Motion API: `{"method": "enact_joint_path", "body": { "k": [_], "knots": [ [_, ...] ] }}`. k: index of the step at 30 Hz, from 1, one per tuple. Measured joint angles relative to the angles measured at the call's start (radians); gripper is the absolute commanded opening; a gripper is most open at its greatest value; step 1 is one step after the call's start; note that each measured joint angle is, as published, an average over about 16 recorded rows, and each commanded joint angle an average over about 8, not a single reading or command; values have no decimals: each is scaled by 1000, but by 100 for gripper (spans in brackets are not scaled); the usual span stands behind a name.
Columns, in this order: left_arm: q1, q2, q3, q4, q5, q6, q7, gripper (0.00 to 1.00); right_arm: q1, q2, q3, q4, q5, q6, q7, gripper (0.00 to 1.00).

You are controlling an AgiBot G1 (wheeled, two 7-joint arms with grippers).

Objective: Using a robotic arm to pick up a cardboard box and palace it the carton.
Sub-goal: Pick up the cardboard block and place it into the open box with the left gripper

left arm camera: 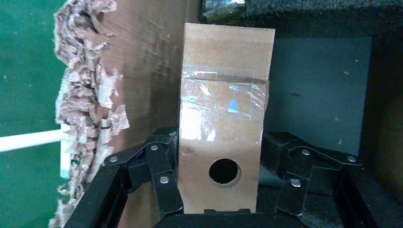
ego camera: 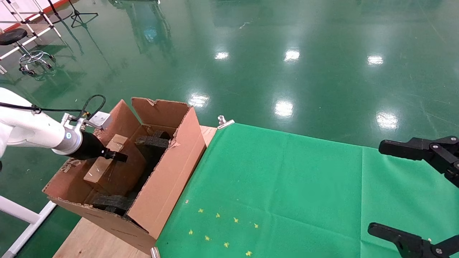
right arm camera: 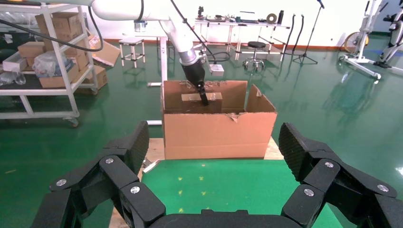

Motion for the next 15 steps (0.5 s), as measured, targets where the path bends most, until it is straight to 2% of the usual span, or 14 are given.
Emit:
{"method": "enact_joint_path", "body": {
  "k": [1,2,15],
  "knots": [
    [1,1,-1,4,-1,-1,2,96,0,0,0,0,0,0,0,100],
    [2,2,-1,7,-2,-2,3,100,0,0,0,0,0,0,0,100],
    [3,1,-1,10,-2,6,4,100,0,0,0,0,0,0,0,100]
  ]
}}
